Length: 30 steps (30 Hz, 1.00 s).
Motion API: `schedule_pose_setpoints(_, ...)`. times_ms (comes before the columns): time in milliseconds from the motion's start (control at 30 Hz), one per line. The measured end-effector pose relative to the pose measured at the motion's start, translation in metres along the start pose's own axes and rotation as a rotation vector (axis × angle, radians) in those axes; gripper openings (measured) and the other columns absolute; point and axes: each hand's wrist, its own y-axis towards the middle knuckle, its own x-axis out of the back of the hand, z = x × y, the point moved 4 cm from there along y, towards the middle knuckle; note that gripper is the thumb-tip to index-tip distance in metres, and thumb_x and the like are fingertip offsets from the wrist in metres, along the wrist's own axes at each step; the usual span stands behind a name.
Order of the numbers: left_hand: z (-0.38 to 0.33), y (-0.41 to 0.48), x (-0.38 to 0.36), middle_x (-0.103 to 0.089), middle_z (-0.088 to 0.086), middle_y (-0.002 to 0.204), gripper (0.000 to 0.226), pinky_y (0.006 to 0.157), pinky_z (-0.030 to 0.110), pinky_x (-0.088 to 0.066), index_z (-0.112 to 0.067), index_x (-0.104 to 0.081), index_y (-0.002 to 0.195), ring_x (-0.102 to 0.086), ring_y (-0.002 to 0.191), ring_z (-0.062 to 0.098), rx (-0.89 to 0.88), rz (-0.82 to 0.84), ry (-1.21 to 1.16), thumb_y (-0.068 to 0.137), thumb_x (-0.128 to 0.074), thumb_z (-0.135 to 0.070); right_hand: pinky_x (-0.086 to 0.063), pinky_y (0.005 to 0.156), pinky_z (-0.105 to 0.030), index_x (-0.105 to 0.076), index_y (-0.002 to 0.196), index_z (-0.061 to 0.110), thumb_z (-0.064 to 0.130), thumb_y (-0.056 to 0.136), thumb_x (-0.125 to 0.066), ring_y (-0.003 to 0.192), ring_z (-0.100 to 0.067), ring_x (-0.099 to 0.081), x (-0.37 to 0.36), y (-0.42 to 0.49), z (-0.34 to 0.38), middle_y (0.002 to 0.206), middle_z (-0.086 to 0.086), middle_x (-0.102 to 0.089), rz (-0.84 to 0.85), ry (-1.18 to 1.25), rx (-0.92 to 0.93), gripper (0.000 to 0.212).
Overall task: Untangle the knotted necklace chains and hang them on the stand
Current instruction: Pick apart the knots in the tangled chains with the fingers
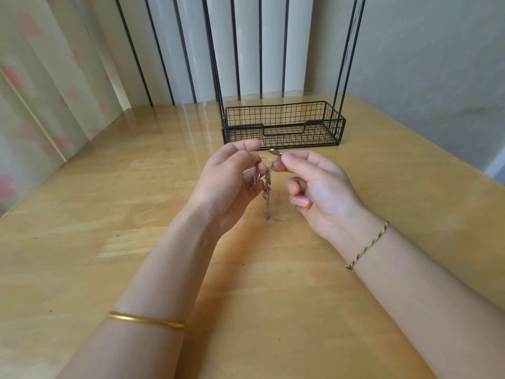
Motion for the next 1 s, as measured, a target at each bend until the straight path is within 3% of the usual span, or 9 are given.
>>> schedule_pose_setpoints(267, -0.002, -0.001, -0.002, -0.050, 0.004, 0.071, 0.017, 0.051, 0.021, -0.042, -0.013, -0.052, 0.096, -0.049, 0.050, 0.008, 0.056, 0.014, -0.052, 0.092, -0.041, -0.001, -0.020, 0.034, -0.013, -0.061, 0.079, 0.014, 0.007, 0.089, -0.057, 0.043, -0.004, -0.037, -0.004, -0.002, 0.001, 0.071, 0.003, -0.062, 0.057, 0.057, 0.042, 0.013)
schedule_pose_setpoints(400, -0.002, -0.001, -0.002, -0.052, 0.004, 0.073, 0.017, 0.056, 0.022, -0.044, -0.013, -0.052, 0.097, -0.052, 0.053, 0.008, 0.028, 0.007, 0.006, 0.092, -0.042, 0.001, -0.023, 0.035, -0.013, -0.062, 0.081, 0.015, 0.007, 0.088, -0.058, 0.044, -0.005, -0.038, -0.003, -0.002, 0.005, 0.073, 0.002, -0.062, 0.091, -0.025, 0.102, 0.011)
schedule_pose_setpoints(567, -0.005, -0.002, -0.001, -0.061, -0.003, 0.063, 0.014, 0.056, 0.020, -0.045, -0.014, -0.053, 0.096, -0.055, 0.054, 0.006, -0.008, -0.018, 0.056, 0.091, -0.050, -0.002, -0.030, 0.039, -0.011, -0.063, 0.080, 0.014, 0.007, 0.084, -0.063, 0.045, -0.005, -0.040, -0.001, -0.005, 0.013, 0.073, -0.004, -0.058, 0.039, -0.259, 0.262, 0.008)
schedule_pose_setpoints(733, -0.006, -0.003, 0.002, -0.060, -0.005, 0.064, 0.014, 0.055, 0.020, -0.045, -0.015, -0.055, 0.093, -0.055, 0.054, 0.005, -0.021, -0.044, 0.086, 0.089, -0.055, -0.002, -0.040, 0.053, -0.020, -0.062, 0.070, 0.021, 0.008, 0.080, -0.066, 0.049, -0.004, -0.045, 0.000, -0.005, 0.021, 0.066, 0.009, -0.059, -0.056, -0.550, 0.478, 0.017)
schedule_pose_setpoints(867, -0.007, -0.004, 0.004, -0.062, -0.008, 0.066, 0.015, 0.059, 0.022, -0.045, -0.017, -0.055, 0.093, -0.057, 0.054, 0.004, -0.104, -0.101, 0.282, 0.087, -0.060, -0.005, -0.036, 0.053, -0.015, -0.062, 0.072, 0.021, 0.012, 0.079, -0.067, 0.052, -0.007, -0.043, -0.003, -0.009, 0.023, 0.063, 0.014, -0.055, -0.084, -0.745, 0.602, 0.013)
schedule_pose_setpoints(1000, -0.011, -0.006, 0.001, -0.060, -0.004, 0.072, 0.015, 0.051, 0.021, -0.042, -0.015, -0.053, 0.094, -0.058, 0.055, 0.004, -0.239, -0.107, 0.471, 0.087, -0.058, -0.003, -0.039, 0.057, -0.020, -0.063, 0.074, 0.020, 0.015, 0.077, -0.068, 0.055, -0.004, -0.044, -0.007, -0.014, 0.023, 0.066, 0.019, -0.045, -0.124, -0.964, 0.749, 0.007)
